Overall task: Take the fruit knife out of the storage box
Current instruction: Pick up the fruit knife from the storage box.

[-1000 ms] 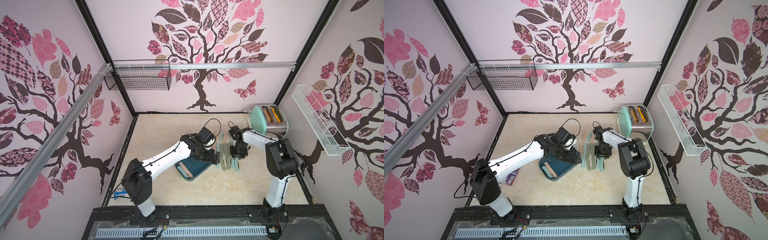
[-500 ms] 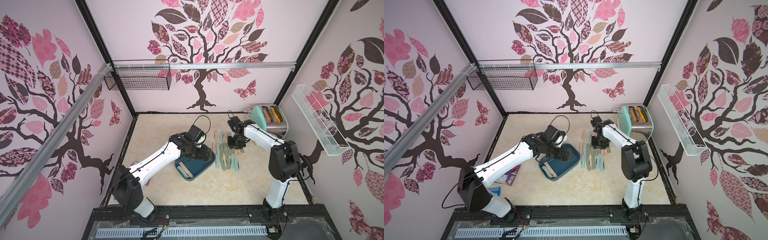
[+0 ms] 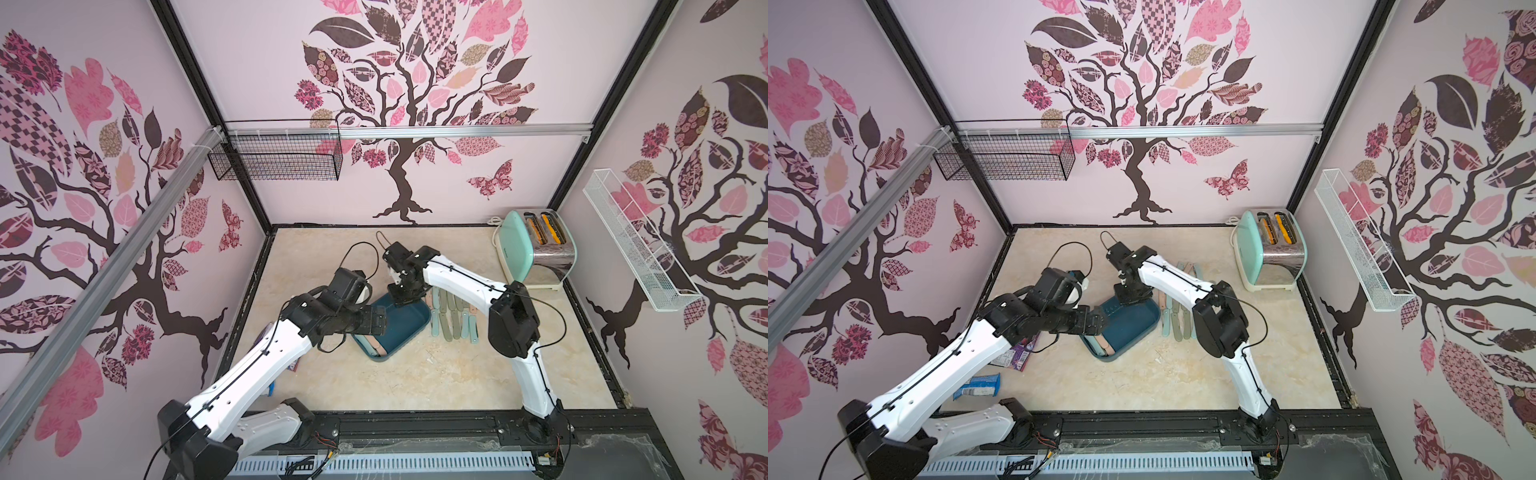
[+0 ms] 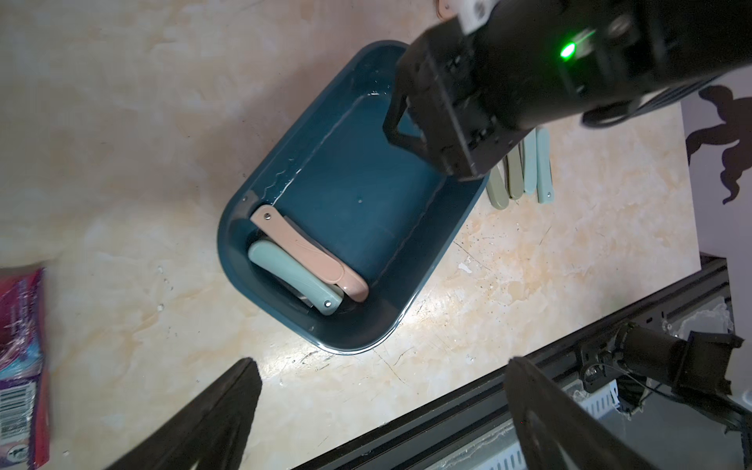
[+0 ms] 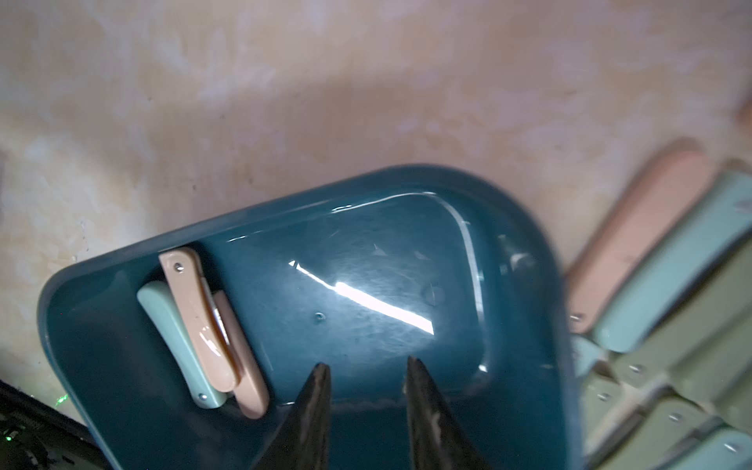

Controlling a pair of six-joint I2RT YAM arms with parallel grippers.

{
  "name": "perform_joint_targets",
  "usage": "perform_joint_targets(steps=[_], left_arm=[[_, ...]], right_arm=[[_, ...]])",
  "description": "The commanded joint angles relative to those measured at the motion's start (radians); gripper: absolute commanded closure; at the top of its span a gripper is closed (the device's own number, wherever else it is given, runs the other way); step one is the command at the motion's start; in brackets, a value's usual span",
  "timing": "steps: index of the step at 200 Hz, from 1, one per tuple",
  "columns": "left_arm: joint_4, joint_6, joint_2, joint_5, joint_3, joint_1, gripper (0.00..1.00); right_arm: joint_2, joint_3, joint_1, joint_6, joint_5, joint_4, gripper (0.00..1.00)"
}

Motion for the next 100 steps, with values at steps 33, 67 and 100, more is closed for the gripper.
perform_joint_targets(steps=[33, 67, 100], left_arm=[[-0.166, -0.101, -0.205, -0.132, -0.076, 0.007, 0.02], [-0.233, -0.117, -0.263, -0.181, -0.069, 0.007, 0.02], [-0.268, -0.117, -0.284, -0.202, -0.065, 0.007, 0.02]], right_arm=[[0.119, 0.145, 0.121, -0.021, 0.004, -0.048, 0.65], [0.164, 0.176, 0.147, -0.018, -0.01, -0.038, 0.65], [0.223, 0.235, 0.15, -0.017, -0.019, -0.047, 0.63]])
